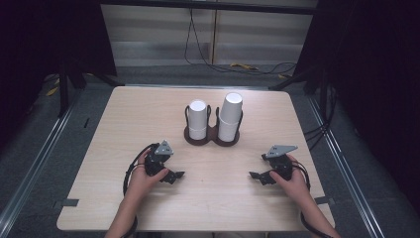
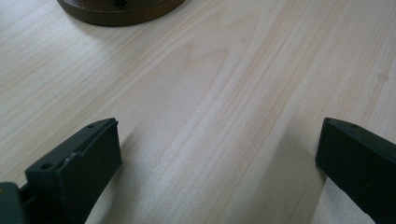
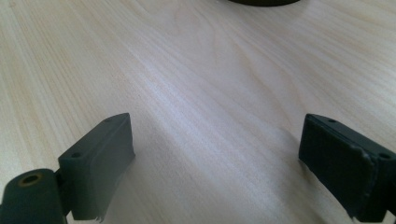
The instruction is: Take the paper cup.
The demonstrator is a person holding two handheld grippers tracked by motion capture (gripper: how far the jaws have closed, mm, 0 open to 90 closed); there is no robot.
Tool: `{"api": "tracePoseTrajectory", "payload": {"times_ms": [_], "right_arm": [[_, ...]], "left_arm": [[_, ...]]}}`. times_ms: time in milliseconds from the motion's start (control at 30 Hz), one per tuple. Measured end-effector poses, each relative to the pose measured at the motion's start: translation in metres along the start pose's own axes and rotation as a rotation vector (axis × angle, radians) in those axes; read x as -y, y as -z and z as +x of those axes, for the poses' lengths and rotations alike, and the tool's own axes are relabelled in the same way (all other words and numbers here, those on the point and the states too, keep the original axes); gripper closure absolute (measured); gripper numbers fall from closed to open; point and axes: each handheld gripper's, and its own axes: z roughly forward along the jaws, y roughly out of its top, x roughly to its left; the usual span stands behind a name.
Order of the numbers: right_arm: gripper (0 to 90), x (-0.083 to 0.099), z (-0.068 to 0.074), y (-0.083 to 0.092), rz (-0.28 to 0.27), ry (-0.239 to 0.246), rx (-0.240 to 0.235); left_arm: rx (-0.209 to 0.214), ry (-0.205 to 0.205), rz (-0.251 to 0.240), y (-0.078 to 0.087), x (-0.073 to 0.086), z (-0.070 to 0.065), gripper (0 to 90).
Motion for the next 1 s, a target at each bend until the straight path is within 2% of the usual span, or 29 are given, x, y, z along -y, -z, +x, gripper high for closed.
{"api": "tracePoseTrajectory", "payload": {"times_ms": [433,533,600,633,700,733,767,800,867,900,933,1000], "right_arm": [[9.9,-0.002,0.002,-0.002,-0.002,-0.004,0.007],[11.4,-0.004,0.003,-0.002,-0.003,-0.016,-0.003],[12.0,-0.009,0.004,-0.004,0.009,-0.003,-0.027],[12.0,-0.012,0.005,-0.004,0.010,0.011,-0.030],[12.0,-0.021,0.010,-0.006,-0.006,0.025,-0.049],[12.0,-0.026,0.012,-0.008,-0.013,0.032,-0.062],[12.2,-0.031,0.014,-0.010,-0.018,0.043,-0.063],[12.6,-0.035,0.016,-0.012,-0.031,0.043,-0.067],[12.7,-0.043,0.020,-0.018,-0.052,0.026,-0.095],[12.7,-0.045,0.022,-0.022,-0.057,0.015,-0.105],[12.7,-0.048,0.025,-0.026,-0.054,0.014,-0.115],[12.8,-0.053,0.029,-0.032,-0.055,0.026,-0.118]], "left_arm": [[0.001,0.006,-0.001,0.000,0.000,0.000,0.0],[-0.013,0.015,0.008,0.001,-0.001,0.000,0.6],[-0.014,0.003,0.024,0.003,-0.003,0.001,3.5],[-0.009,0.019,0.028,0.005,-0.005,0.002,6.0],[0.023,0.054,0.014,0.009,-0.009,0.005,24.3],[0.031,0.063,0.014,0.010,-0.010,0.006,22.2],[0.030,0.075,0.003,0.011,-0.012,0.007,13.5],[0.024,0.074,0.008,0.013,-0.014,0.008,13.0],[0.025,0.073,-0.004,0.017,-0.019,0.010,20.6],[0.041,0.075,-0.007,0.019,-0.022,0.011,16.2],[0.037,0.076,-0.009,0.020,-0.025,0.012,15.2],[0.028,0.056,0.013,0.023,-0.033,0.014,16.8]]}}
